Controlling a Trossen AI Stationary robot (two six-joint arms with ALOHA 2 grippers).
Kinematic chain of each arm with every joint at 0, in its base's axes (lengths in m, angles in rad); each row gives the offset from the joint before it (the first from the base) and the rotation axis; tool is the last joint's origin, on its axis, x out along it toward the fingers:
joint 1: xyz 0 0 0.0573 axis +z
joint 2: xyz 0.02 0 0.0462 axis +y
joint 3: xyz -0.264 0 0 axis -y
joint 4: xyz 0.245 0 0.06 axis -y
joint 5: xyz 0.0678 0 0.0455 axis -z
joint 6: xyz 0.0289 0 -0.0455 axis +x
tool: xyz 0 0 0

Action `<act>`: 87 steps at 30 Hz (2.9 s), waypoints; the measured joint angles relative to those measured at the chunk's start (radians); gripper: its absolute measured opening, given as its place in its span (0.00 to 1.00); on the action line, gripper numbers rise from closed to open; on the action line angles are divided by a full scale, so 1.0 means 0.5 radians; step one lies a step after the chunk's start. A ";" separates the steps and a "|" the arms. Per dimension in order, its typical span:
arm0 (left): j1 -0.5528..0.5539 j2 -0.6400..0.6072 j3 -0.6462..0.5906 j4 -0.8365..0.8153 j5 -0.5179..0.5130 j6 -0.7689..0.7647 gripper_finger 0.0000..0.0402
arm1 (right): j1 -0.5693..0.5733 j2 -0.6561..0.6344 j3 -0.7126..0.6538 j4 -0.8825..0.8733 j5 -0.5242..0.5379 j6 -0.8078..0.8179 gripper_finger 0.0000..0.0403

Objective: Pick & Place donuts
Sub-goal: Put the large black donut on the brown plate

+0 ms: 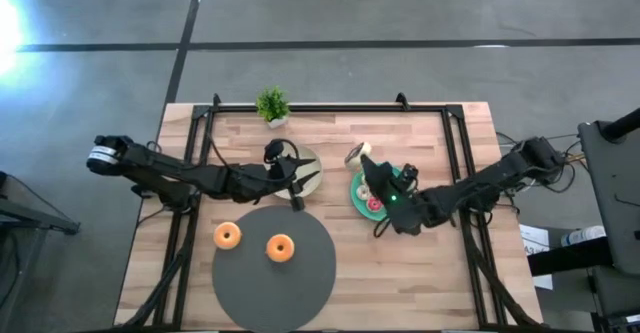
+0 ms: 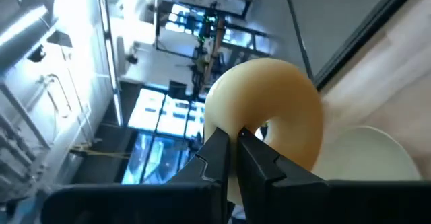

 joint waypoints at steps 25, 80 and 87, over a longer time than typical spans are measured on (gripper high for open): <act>0.027 0.326 0.056 0.566 -0.210 0.315 0.29 | -0.138 0.213 0.184 0.363 -0.228 -0.251 0.03; 0.079 0.445 0.217 0.525 -0.357 0.630 0.15 | -0.260 0.218 0.170 0.231 -0.538 -0.148 0.05; 0.079 0.445 0.217 0.467 -0.379 0.637 0.02 | -0.252 0.190 0.170 0.034 -0.592 -0.247 0.25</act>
